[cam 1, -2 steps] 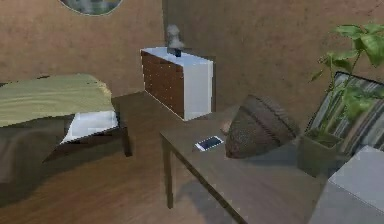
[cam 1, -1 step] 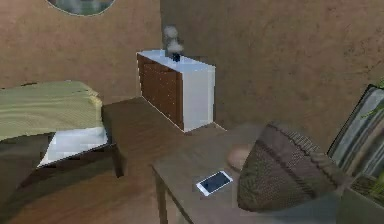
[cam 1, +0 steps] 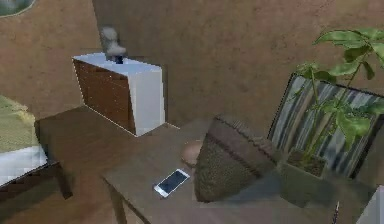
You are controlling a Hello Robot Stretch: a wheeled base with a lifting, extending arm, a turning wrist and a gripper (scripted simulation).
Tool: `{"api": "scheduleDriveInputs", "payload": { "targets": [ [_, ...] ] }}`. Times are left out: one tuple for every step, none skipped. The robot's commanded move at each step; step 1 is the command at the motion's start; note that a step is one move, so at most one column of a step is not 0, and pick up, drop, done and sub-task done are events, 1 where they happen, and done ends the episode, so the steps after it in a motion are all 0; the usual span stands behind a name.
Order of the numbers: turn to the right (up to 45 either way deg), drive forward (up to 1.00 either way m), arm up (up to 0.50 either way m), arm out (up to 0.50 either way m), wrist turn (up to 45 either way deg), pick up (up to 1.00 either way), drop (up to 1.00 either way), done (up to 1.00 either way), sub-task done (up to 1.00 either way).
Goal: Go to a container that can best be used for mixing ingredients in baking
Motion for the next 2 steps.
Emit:
{"api": "scheduleDriveInputs", "payload": {
  "targets": [
    [0.0,0.85,0.00,0.00,0.0,0.00,0.00,0.00,0.00],
    [0.0,0.00,0.00,0.00,0.0,0.00,0.00,1.00,0.00]
  ]
}}
